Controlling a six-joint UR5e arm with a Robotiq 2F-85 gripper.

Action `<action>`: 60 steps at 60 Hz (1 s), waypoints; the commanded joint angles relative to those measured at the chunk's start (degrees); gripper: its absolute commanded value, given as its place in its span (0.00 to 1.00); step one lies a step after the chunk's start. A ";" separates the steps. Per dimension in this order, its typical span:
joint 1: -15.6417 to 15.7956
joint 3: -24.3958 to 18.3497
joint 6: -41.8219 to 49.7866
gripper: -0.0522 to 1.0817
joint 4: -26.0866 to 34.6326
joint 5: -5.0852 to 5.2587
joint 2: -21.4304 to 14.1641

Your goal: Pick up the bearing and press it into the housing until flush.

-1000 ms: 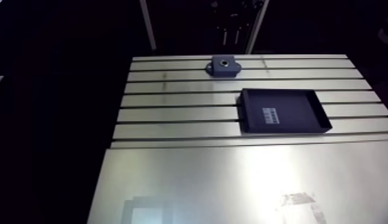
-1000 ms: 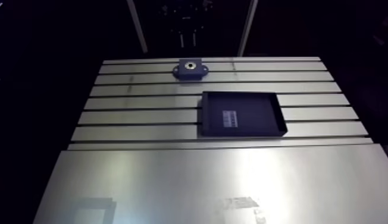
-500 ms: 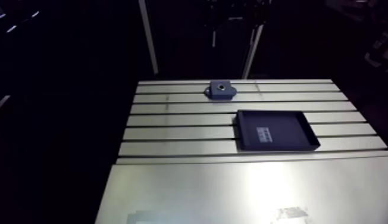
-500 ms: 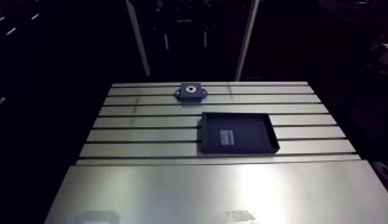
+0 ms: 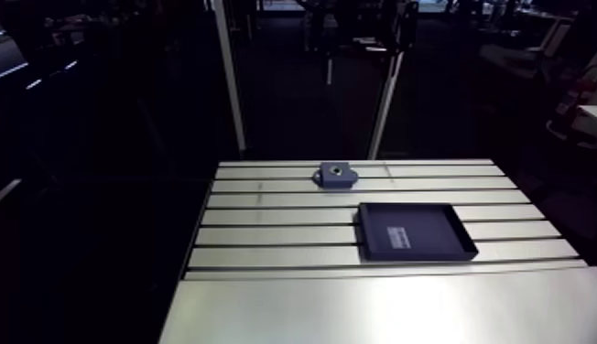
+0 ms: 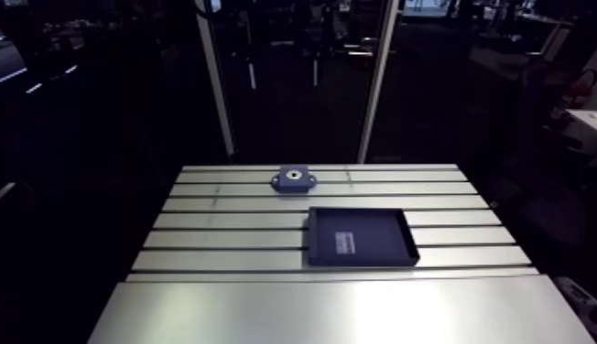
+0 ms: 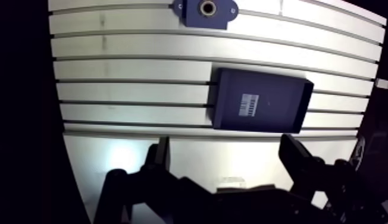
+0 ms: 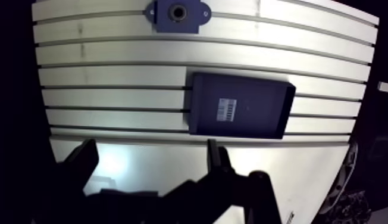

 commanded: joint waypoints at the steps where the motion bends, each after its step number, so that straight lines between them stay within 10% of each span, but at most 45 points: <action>1: 0.00 1.82 -0.41 0.06 3.18 0.11 -5.65; 18: -0.27 0.99 -0.41 0.06 3.75 1.52 -7.36; 60: 0.08 0.68 -0.23 0.06 3.83 1.26 -7.05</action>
